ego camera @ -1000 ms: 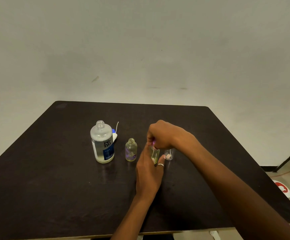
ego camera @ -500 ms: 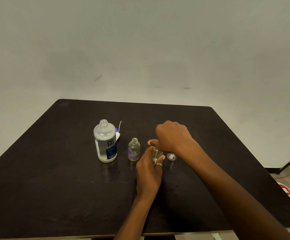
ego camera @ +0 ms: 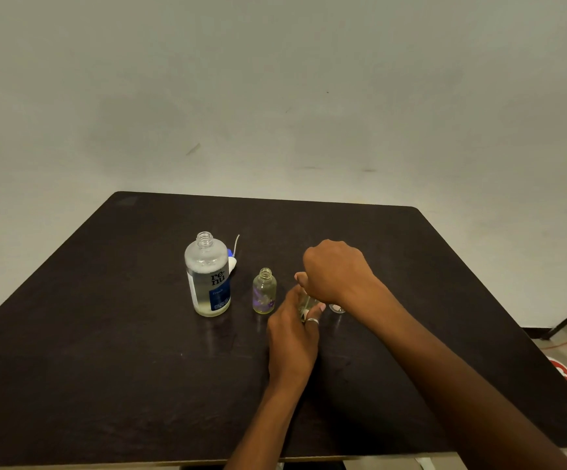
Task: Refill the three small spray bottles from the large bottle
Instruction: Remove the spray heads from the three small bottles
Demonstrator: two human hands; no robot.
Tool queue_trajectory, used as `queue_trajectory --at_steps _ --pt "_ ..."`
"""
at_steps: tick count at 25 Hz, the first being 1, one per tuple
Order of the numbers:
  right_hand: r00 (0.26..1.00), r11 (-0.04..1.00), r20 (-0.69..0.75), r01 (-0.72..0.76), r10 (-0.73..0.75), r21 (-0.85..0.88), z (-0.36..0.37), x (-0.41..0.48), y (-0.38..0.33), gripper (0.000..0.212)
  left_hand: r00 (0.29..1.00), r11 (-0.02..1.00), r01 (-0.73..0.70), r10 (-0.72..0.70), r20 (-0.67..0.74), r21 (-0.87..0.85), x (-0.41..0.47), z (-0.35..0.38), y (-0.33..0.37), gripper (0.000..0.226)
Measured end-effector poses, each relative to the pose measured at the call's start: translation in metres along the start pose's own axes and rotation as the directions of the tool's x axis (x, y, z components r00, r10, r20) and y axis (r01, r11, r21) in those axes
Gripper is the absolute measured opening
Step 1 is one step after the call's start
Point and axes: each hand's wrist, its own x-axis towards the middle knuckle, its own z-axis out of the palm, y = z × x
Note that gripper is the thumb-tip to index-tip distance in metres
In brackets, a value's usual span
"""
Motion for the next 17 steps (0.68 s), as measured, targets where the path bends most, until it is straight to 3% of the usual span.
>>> queue_trajectory --at_steps 6,11,14,17 --pt "0.993 0.993 0.032 0.116 -0.116 -0.019 -0.001 0.001 0.004 0.029 1.0 1.0 0.005 -0.005 0.014 0.009 0.001 0.0 -0.002 0.029" --pt "0.983 0.984 0.065 0.169 -0.173 0.056 -0.001 0.003 0.012 0.009 1.0 0.999 -0.005 0.005 0.006 0.032 0.001 0.002 -0.004 0.029" --pt "0.975 0.971 0.111 0.173 -0.192 0.165 -0.002 0.004 0.015 0.018 1.0 1.0 0.002 -0.002 0.011 0.029 0.002 0.001 -0.004 0.026" --pt "0.983 0.974 0.079 0.15 -0.165 0.169 -0.003 0.001 0.015 0.023 1.0 0.999 0.016 -0.017 0.01 0.031 0.002 0.001 -0.004 0.031"
